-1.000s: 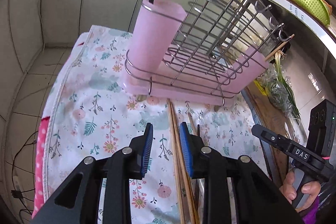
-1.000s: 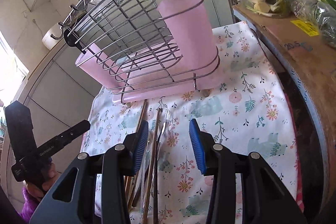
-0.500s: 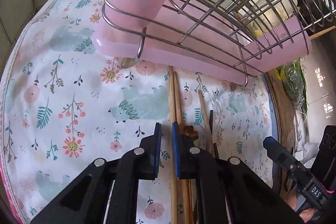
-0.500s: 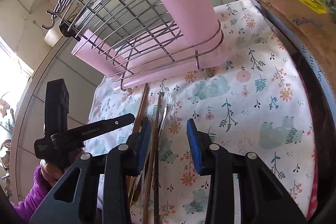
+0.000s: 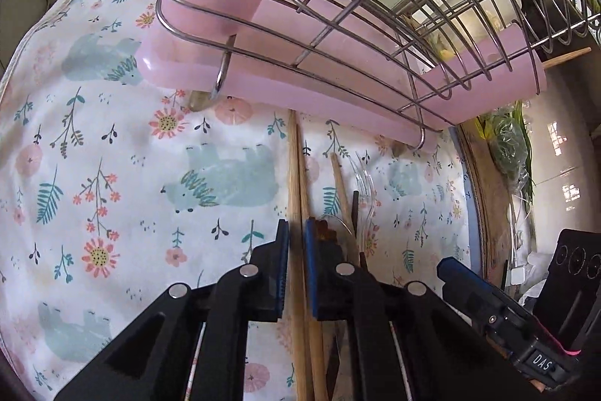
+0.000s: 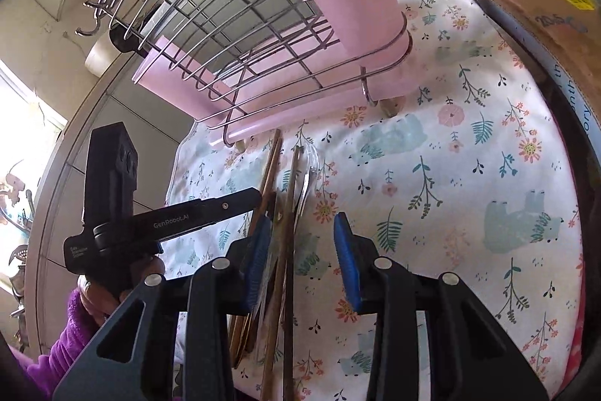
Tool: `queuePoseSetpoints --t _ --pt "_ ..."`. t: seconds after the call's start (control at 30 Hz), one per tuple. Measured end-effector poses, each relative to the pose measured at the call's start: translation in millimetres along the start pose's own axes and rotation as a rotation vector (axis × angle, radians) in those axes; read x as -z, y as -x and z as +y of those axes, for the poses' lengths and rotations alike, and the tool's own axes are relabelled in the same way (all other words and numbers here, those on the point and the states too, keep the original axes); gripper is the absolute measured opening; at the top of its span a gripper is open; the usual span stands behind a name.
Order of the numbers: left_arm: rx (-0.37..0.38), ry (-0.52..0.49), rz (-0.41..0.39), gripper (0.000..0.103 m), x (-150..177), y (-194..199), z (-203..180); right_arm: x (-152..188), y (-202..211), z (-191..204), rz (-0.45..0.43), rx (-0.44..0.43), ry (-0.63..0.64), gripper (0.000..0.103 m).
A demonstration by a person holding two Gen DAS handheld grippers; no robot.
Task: Organize utensils
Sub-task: 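Lower both tools back down to the remaining utensils on the cloth, then grasp a wooden chopstick with left tool while right tool grasps a dark chopstick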
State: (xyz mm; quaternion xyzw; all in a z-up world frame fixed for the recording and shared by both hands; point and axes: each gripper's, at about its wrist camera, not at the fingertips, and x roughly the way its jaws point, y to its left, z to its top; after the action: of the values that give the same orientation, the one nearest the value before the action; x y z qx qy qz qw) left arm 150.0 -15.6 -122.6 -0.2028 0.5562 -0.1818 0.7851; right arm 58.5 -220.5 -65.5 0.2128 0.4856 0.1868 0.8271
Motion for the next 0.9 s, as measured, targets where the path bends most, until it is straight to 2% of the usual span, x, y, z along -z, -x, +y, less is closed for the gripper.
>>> queuePoseSetpoints --t 0.1,0.2,0.3,0.43,0.57,0.7,0.73,0.8,0.9 --pt "0.041 0.051 0.052 0.013 0.3 -12.9 6.8 2.6 -4.5 2.7 0.022 -0.022 -0.004 0.036" --pt "0.048 0.071 0.038 0.012 2.8 -10.5 11.0 4.8 -5.9 4.1 0.031 -0.029 -0.008 0.036" --pt "0.037 0.098 0.017 0.012 6.3 1.3 16.0 5.3 -6.5 3.4 0.037 -0.026 -0.011 0.032" --pt "0.012 0.092 -0.022 0.012 12.8 25.9 21.3 6.8 -10.8 -0.1 0.053 -0.044 -0.030 0.031" --pt "-0.006 0.103 -0.017 0.007 16.9 38.6 32.9 11.5 -24.8 -0.5 0.106 -0.086 -0.057 0.031" --pt "-0.033 0.094 -0.030 0.000 17.8 42.8 42.5 16.2 -39.6 2.6 0.148 -0.089 -0.058 0.031" --pt "-0.034 0.095 -0.030 0.000 18.0 43.2 43.7 17.7 -42.8 3.6 0.157 -0.085 -0.055 0.030" --pt "-0.026 0.103 -0.025 0.000 17.3 42.7 44.4 20.3 -48.4 4.6 0.176 -0.082 -0.053 0.016" --pt "0.008 0.140 -0.011 0.002 16.5 41.3 46.2 21.5 -50.8 6.3 0.181 -0.086 -0.048 0.005"
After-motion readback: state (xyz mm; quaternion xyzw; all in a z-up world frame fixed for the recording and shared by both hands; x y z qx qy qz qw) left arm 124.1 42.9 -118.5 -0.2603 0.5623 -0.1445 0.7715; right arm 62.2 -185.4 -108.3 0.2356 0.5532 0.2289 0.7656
